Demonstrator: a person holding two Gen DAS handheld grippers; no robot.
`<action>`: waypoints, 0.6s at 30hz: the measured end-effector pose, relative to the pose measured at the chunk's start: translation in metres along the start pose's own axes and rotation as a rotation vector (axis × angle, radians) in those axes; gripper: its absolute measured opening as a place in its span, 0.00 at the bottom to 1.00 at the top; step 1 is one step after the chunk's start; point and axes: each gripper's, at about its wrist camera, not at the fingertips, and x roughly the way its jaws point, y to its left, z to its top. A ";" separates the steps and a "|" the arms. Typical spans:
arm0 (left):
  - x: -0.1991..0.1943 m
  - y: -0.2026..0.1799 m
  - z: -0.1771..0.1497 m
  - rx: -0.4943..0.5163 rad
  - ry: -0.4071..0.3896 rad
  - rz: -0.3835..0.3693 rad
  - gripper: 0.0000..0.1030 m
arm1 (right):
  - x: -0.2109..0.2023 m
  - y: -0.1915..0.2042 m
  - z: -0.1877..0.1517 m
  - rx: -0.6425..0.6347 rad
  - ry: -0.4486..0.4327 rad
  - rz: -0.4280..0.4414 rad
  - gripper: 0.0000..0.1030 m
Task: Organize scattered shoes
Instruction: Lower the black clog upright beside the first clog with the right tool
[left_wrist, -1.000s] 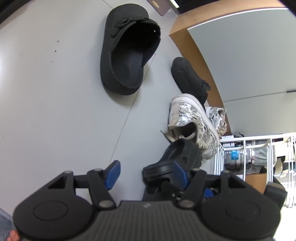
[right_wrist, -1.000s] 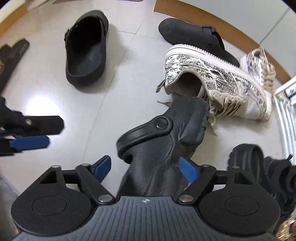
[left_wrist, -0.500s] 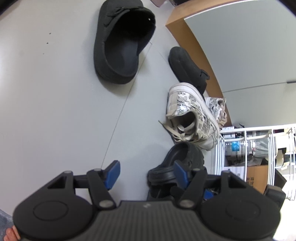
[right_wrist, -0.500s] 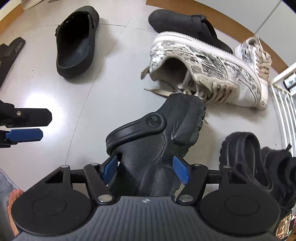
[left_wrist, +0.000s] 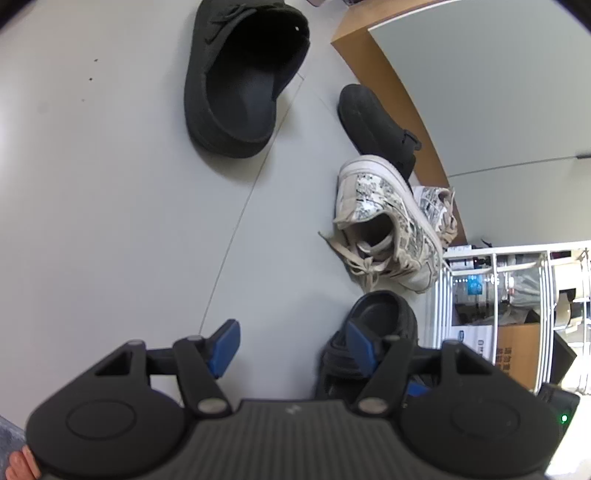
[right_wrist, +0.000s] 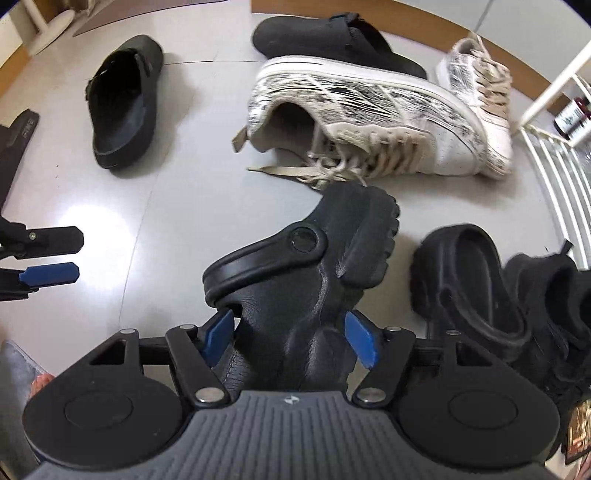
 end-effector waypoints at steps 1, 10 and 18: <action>0.000 -0.001 0.000 0.006 0.002 0.000 0.64 | -0.002 -0.001 -0.001 -0.010 -0.002 -0.010 0.69; 0.005 0.000 -0.002 0.003 0.017 0.011 0.64 | -0.016 -0.018 -0.003 -0.055 0.015 -0.076 0.63; 0.010 -0.002 -0.002 0.002 0.026 0.012 0.64 | -0.001 -0.041 -0.018 -0.038 0.081 -0.108 0.42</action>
